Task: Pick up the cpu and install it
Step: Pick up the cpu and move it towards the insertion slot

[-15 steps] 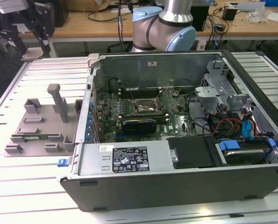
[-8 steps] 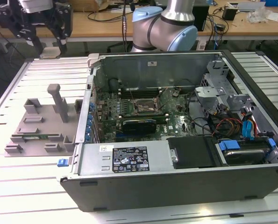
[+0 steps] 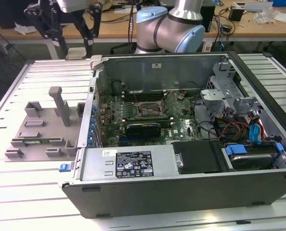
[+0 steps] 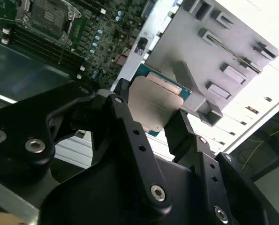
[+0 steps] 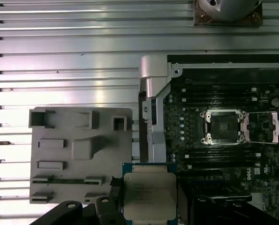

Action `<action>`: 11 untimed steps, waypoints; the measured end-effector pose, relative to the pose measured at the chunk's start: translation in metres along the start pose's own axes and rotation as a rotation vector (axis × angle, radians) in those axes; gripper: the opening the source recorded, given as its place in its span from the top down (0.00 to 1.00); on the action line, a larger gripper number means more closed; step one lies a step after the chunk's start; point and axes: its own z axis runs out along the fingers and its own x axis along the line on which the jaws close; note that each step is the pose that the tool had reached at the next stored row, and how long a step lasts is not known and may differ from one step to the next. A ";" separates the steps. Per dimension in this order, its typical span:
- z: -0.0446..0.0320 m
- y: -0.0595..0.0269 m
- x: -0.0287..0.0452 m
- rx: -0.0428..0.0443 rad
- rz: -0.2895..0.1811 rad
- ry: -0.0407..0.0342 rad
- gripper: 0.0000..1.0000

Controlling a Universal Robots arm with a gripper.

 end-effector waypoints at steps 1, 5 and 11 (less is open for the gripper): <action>0.0001 0.0001 -0.0059 -0.0001 0.000 0.0000 0.45; 0.0004 0.0008 -0.0346 0.0000 0.000 0.0002 0.45; 0.0011 0.0017 -0.0733 0.0000 0.000 0.0017 0.45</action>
